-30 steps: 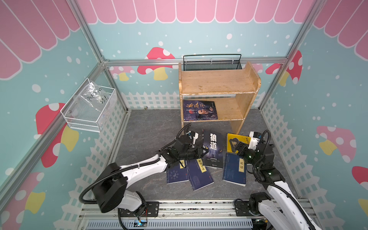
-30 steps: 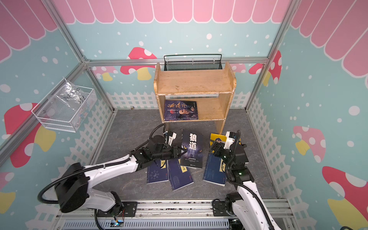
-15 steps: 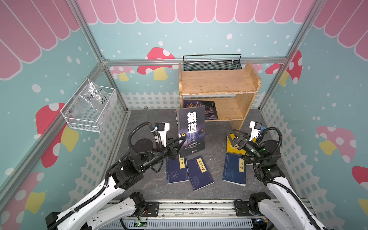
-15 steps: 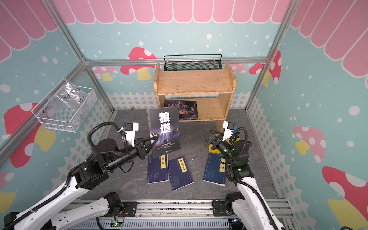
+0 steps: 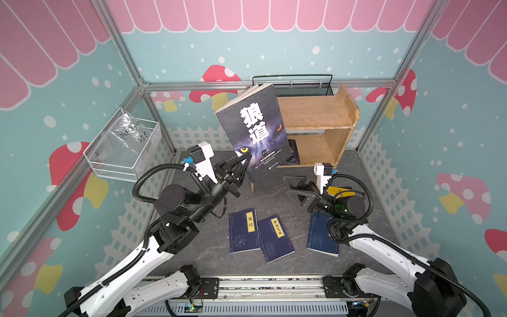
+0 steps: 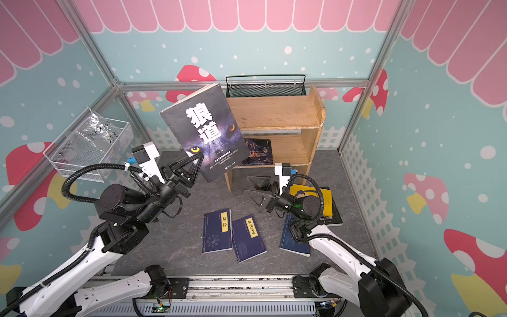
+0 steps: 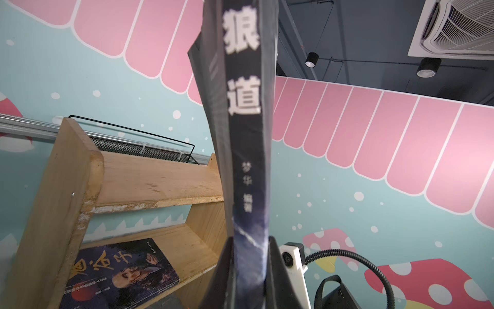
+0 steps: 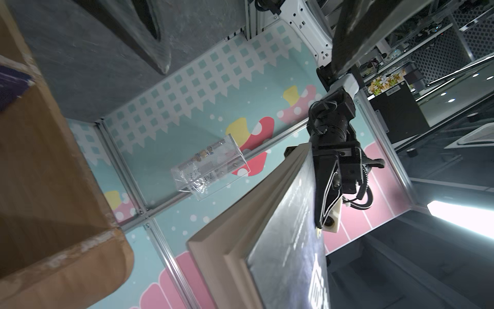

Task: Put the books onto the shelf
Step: 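Lift the wolf-cover book upright with the left gripper while the right grasps its edge, then carry the wolf-cover book with both grippers and tilt it onto the bottom shelf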

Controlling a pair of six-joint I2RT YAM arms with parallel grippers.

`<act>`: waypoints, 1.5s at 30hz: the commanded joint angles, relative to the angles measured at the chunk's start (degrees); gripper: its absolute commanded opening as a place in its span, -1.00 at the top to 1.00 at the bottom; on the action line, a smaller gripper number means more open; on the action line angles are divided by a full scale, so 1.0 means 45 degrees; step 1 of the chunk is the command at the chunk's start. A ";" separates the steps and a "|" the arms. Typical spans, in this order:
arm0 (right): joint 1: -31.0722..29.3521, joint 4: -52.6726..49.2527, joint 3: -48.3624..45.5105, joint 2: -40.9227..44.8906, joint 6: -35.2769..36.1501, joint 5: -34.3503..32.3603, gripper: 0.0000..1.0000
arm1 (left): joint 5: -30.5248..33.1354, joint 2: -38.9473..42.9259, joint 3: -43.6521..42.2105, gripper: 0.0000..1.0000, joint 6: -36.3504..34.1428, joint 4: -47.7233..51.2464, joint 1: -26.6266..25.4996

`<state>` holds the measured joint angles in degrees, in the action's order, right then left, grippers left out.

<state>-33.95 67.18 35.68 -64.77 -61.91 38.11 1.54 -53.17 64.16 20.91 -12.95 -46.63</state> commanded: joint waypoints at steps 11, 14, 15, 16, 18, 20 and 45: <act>-0.0832 0.7058 0.1821 -0.3795 -0.2341 -0.2562 -0.79 | -0.0353 -0.1411 -0.1124 1.00 0.2789 -0.5008 -0.0018; -0.0874 0.7409 0.1942 -0.4120 -0.2421 -0.3328 -0.71 | -0.0357 -0.1645 -0.1448 1.00 0.3275 -0.5582 -0.0047; -0.0873 0.7530 0.1966 -0.4224 -0.2506 -0.3554 -0.69 | -0.0359 -0.1731 -0.1530 1.00 0.3439 -0.5721 -0.0066; -0.0873 0.7631 0.1992 -0.4292 -0.2631 -0.3721 -0.65 | -0.0371 -0.1785 -0.1603 1.00 0.3587 -0.5866 -0.0078; -0.0878 0.7913 0.2053 -0.4466 -0.2913 -0.3935 -0.57 | -0.0275 -0.1984 -0.1904 1.00 0.3826 -0.6369 -0.0207; -0.0905 0.7906 0.2015 -0.4522 -0.3094 -0.4276 -0.52 | -0.0188 -0.2208 -0.2139 1.00 0.4015 -0.6924 -0.0300; 0.1582 -0.0868 0.1268 0.0711 -0.1705 -0.0750 1.00 | -0.1031 -0.0696 -0.0817 -0.66 0.1462 -0.0382 0.0508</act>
<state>-28.71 74.11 38.68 -68.23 -74.59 26.24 -0.14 -59.07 57.45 31.20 -24.43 -46.44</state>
